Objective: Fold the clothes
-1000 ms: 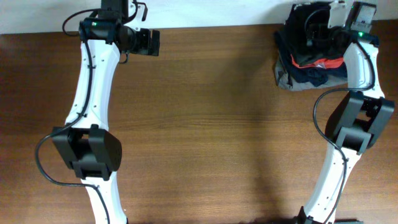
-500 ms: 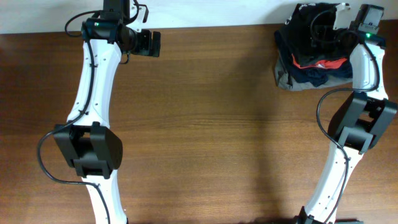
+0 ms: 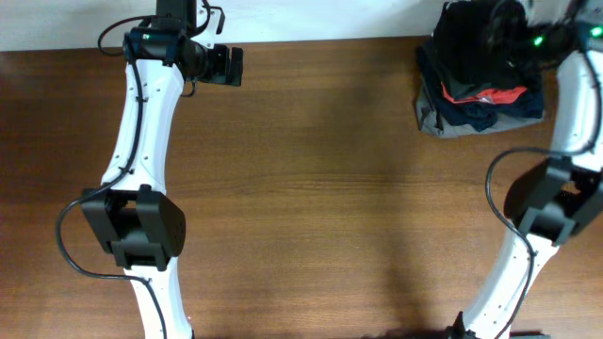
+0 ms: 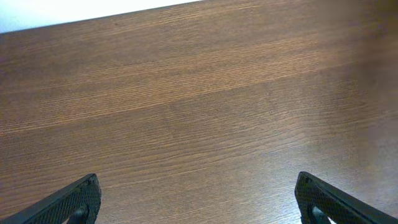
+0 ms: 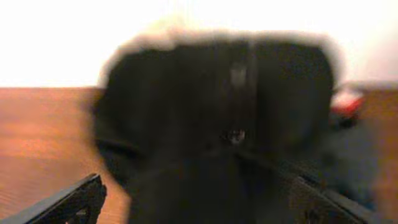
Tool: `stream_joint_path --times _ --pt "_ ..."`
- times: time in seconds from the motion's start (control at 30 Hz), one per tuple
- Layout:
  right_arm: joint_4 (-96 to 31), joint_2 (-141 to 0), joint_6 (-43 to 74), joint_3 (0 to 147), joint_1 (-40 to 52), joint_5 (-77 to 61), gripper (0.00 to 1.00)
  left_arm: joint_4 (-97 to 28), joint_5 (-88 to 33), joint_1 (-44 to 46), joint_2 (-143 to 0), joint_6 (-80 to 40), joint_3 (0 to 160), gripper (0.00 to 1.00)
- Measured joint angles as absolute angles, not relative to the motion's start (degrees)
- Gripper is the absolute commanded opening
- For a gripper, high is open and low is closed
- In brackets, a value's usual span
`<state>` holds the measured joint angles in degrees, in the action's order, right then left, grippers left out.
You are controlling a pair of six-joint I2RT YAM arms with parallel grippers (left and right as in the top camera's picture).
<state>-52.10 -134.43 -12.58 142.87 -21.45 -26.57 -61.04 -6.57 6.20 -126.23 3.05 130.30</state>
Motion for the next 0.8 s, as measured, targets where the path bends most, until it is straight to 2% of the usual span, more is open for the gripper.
stream_joint_path --times 0.23,0.37,0.63,0.8 --pt "-58.2 -118.3 -10.8 147.2 -21.2 -26.5 0.99 -61.0 -6.6 6.2 -126.2 3.0 130.3 0.99" --pt "-63.1 -111.2 -5.1 147.9 -19.6 -26.7 0.99 -61.0 -6.6 6.2 -126.2 3.0 130.3 0.99" --pt "-71.7 -108.4 11.3 147.9 -12.7 -34.0 0.99 -61.0 -6.6 6.3 -126.2 3.0 130.3 0.99" --pt "-71.8 -108.5 14.0 147.9 -10.6 -35.7 0.99 -61.0 -6.6 6.3 -126.2 3.0 130.3 0.99"
